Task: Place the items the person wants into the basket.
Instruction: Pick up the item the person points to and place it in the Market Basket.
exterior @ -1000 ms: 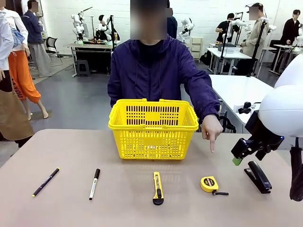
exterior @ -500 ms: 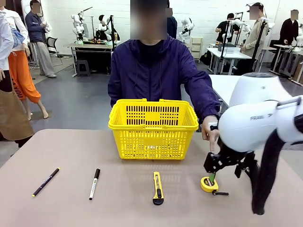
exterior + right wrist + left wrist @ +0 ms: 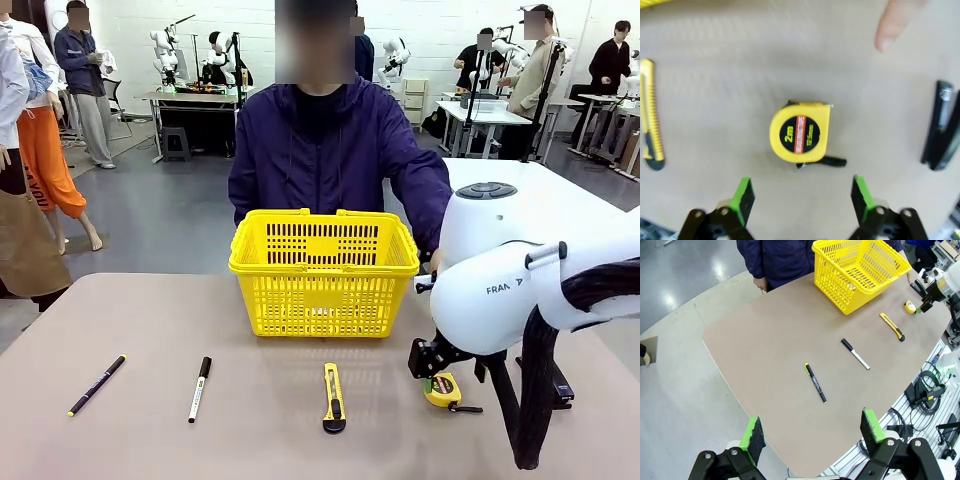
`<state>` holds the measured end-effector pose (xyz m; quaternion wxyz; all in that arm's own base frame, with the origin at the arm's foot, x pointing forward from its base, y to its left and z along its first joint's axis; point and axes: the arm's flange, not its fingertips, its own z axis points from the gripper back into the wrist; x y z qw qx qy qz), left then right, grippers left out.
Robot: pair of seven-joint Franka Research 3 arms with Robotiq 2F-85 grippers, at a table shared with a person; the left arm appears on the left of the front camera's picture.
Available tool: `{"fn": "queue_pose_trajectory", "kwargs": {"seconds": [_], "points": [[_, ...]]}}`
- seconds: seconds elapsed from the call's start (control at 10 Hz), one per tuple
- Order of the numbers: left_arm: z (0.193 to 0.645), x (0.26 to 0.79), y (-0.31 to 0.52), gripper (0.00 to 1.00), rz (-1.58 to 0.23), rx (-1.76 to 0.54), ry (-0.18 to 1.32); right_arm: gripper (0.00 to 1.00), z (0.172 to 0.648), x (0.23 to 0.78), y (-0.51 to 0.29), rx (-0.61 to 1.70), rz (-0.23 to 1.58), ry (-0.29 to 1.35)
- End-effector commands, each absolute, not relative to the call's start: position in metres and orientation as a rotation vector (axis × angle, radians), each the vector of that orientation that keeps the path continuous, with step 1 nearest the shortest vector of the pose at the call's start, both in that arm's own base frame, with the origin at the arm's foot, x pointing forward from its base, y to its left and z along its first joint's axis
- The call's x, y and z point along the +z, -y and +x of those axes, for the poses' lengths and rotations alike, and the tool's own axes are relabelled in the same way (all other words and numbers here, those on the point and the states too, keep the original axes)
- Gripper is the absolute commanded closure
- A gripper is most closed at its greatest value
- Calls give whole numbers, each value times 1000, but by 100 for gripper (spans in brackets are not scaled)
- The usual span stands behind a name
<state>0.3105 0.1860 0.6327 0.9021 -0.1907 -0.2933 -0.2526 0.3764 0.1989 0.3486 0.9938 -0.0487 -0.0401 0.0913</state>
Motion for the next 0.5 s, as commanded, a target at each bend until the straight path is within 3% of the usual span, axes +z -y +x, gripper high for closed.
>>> {"fn": "queue_pose_trajectory", "kwargs": {"seconds": [0.0, 0.4], "points": [[310, 633, -187, 0, -408, -532, 616, 0, 381, 334, -201, 177, -101, 151], [310, 633, -187, 0, -408, -532, 616, 0, 386, 311, -199, 170, -78, 146]]}}
